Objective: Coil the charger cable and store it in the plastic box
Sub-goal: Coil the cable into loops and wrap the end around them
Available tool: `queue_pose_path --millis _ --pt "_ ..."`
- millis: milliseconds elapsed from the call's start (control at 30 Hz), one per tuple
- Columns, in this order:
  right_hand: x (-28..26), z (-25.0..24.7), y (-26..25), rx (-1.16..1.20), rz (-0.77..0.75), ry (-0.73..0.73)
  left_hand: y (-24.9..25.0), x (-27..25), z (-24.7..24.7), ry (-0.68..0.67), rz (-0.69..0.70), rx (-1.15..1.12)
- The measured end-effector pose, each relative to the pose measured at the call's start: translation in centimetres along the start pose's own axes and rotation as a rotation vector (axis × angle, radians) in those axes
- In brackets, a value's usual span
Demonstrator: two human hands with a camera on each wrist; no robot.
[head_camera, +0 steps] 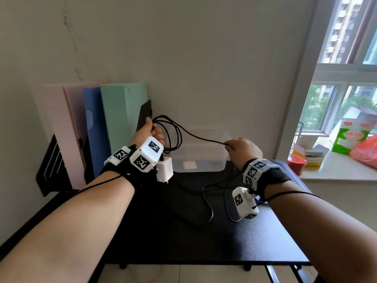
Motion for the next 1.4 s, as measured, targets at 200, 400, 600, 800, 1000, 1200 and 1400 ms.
queue_pose_path --millis 200,400,600,800,1000,1200,1400 --pt "-0.8 0.2 -5.9 -0.367 -0.292 -0.057 -0.8 -0.6 1.6 -0.065 -0.022 0.081" --pt "-2.7 0.6 -11.2 -0.231 -0.532 -0.123 -2.2 -0.6 3.3 -0.120 0.039 0.301" --pt "-3.6 -0.7 -13.9 0.043 -0.660 -0.174 -2.8 -1.8 4.7 -0.091 0.101 0.488" --pt "-2.6 -2.0 -13.4 0.226 -0.627 -0.124 -3.9 -2.4 5.9 -0.231 0.096 0.616" --pt "-1.7 -2.4 -12.0 0.174 -0.578 -0.185 -4.9 -3.2 6.3 -0.265 0.012 0.728" --pt "-1.4 -1.0 -9.5 0.287 -0.452 -0.425 -5.4 -3.7 7.3 -0.423 0.000 0.855" --pt "-0.8 -0.6 -7.9 0.251 -0.418 -0.355 -4.7 -3.5 7.1 -0.398 0.077 0.971"
Point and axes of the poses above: each hand's wrist, its own x-axis towards the middle knuckle, its own z-axis out of the palm, y = z × x, the point moved 8 cm from there along x, towards the middle knuckle, and after that the axes turned 3 degrees about -y, right-handed, at the moved point
